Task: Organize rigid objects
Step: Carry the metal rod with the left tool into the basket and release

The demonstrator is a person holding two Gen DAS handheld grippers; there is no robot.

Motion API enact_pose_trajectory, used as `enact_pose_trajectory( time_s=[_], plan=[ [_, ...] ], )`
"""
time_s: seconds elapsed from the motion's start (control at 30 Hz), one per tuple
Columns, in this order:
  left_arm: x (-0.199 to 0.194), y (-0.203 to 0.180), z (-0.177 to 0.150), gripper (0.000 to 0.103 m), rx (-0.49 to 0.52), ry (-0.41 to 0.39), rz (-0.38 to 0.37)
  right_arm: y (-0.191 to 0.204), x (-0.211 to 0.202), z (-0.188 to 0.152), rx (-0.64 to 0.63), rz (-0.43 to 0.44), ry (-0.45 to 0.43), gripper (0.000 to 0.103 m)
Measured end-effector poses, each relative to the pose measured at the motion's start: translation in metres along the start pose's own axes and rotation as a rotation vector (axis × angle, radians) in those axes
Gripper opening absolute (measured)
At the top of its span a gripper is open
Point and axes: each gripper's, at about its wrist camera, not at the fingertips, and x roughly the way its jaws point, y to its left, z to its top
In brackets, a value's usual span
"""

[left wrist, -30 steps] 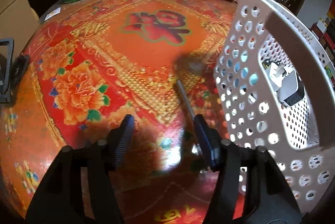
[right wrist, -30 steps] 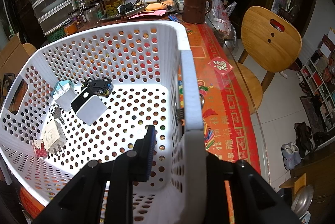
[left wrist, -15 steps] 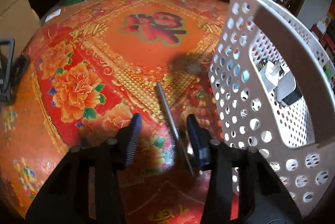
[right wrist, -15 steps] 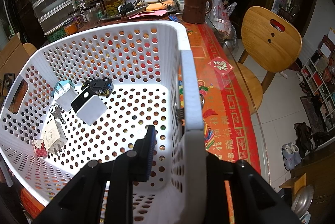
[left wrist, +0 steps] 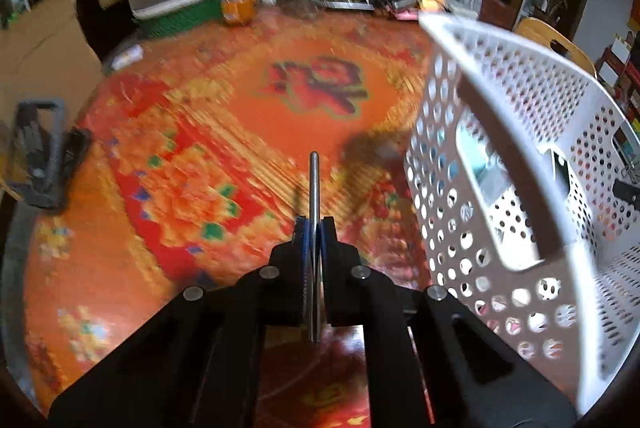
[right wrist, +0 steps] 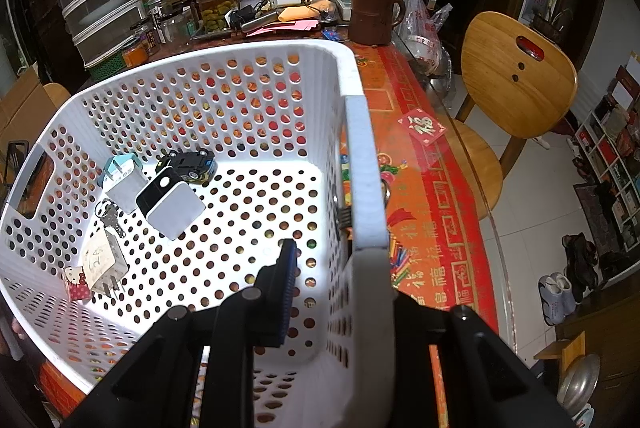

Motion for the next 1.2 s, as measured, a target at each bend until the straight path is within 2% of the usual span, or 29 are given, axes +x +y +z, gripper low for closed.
enact_pose_trajectory(
  time_s=[0.23,0.37,0.6,0.8,1.07,1.2],
  plan=[
    [-0.062,-0.001,0.023,0.005,0.039,-0.104,0.104,0.000,0.000,0.000,0.000,0.000,0.001,0.022],
    [-0.091,-0.014,0.038,0.005,0.073,-0.139,0.127,0.000,0.000,0.000,0.000,0.000,0.000,0.022],
    [-0.128,-0.071,0.058,0.005,0.190,-0.193,0.138,0.000,0.000,0.000,-0.001,-0.001,0.001,0.022],
    [-0.132,-0.115,0.065,0.005,0.249,-0.199,0.122,0.001,-0.001,0.000,-0.002,0.000,0.002,0.022],
    [-0.124,-0.145,0.060,0.005,0.271,-0.189,0.122,0.001,-0.001,0.000,-0.001,0.000,0.001,0.022],
    [-0.106,-0.151,0.054,0.006,0.281,-0.164,0.116,0.002,-0.001,0.000,-0.001,-0.001,0.002,0.022]
  ],
)
